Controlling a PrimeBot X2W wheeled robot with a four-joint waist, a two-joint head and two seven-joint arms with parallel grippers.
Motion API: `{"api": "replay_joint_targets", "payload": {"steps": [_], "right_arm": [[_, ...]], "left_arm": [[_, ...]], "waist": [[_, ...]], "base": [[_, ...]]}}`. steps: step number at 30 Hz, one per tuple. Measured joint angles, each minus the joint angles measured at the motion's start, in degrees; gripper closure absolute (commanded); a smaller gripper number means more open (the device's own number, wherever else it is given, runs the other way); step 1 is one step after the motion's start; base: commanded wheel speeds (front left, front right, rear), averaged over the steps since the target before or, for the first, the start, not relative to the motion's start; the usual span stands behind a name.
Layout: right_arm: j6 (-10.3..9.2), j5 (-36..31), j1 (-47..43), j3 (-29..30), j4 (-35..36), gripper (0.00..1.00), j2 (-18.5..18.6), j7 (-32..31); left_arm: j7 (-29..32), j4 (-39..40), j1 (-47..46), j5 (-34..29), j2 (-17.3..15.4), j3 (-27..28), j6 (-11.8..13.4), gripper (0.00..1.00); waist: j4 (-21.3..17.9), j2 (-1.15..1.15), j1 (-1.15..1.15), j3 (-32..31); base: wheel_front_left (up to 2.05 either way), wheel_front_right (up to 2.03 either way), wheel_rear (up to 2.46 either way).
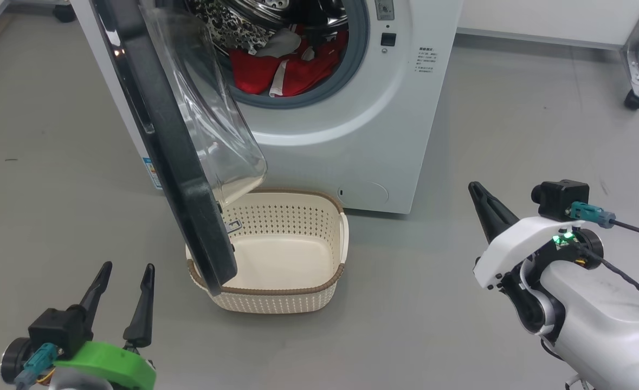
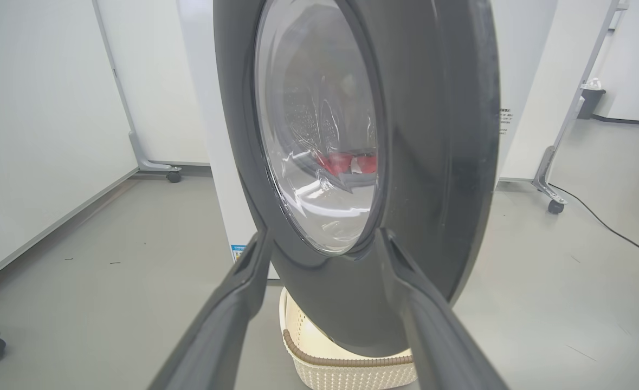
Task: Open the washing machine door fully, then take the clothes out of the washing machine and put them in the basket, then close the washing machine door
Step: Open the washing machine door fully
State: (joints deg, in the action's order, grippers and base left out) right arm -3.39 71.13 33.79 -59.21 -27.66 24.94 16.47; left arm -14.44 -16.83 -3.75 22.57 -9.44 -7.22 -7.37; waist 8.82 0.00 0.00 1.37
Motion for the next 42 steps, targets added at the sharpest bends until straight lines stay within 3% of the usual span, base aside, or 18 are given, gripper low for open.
{"api": "replay_joint_targets", "payload": {"steps": [6,10,20,32,33,34,35,42], "right_arm": [[-2.07,-4.49,-3.45,2.26,1.97,1.0,1.6,-1.32],[-3.27,-9.75,-5.1,10.38,5.97,1.0,1.88,-1.75],[-3.48,-17.74,-16.13,21.75,13.62,1.0,0.3,-1.79],[-3.82,-26.51,-28.08,27.82,19.42,1.0,-2.55,-1.78],[-3.82,-27.07,-28.8,27.87,19.63,0.78,-2.76,-1.78],[-3.82,-28.09,-29.47,28.38,19.75,0.29,-3.01,-1.79],[-3.82,-29.24,-29.98,29.18,19.92,0.0,-3.3,-1.79],[-3.83,-32.99,-33.03,33.15,21.99,0.0,-5.61,-1.78]], "left_arm": [[0.0,0.02,0.91,-0.49,0.04,0.19,0.0,0.0],[0.0,0.3,1.15,-0.58,0.05,1.15,0.0,0.0],[0.0,0.98,2.24,-0.94,0.42,2.12,0.0,0.0],[0.0,1.23,2.24,-0.98,1.02,4.17,0.0,0.0],[0.0,1.3,2.24,-0.98,1.04,4.61,0.0,0.0],[0.0,1.3,2.24,-0.98,1.03,4.88,0.0,0.0],[0.0,1.26,2.24,-0.98,1.05,5.03,0.0,0.0],[0.0,1.27,2.24,-1.0,1.34,5.49,0.0,0.0]], "waist": [[-1.33,0.0,0.0,-1.15],[-2.42,0.0,0.0,-1.67],[-4.64,0.0,0.0,-1.96],[-5.29,0.0,0.0,-1.34],[-5.34,0.0,0.0,-1.23],[-5.39,0.0,0.0,-1.11],[-5.43,0.0,0.0,-1.03],[-5.49,0.0,0.0,-0.63]], "base": [[0.0,0.0,0.0],[0.0,0.0,0.0],[0.0,0.0,0.0],[0.0,0.0,0.0],[0.0,0.0,0.0],[0.0,0.0,0.0],[0.0,0.0,0.0],[0.0,0.0,0.0]]}}
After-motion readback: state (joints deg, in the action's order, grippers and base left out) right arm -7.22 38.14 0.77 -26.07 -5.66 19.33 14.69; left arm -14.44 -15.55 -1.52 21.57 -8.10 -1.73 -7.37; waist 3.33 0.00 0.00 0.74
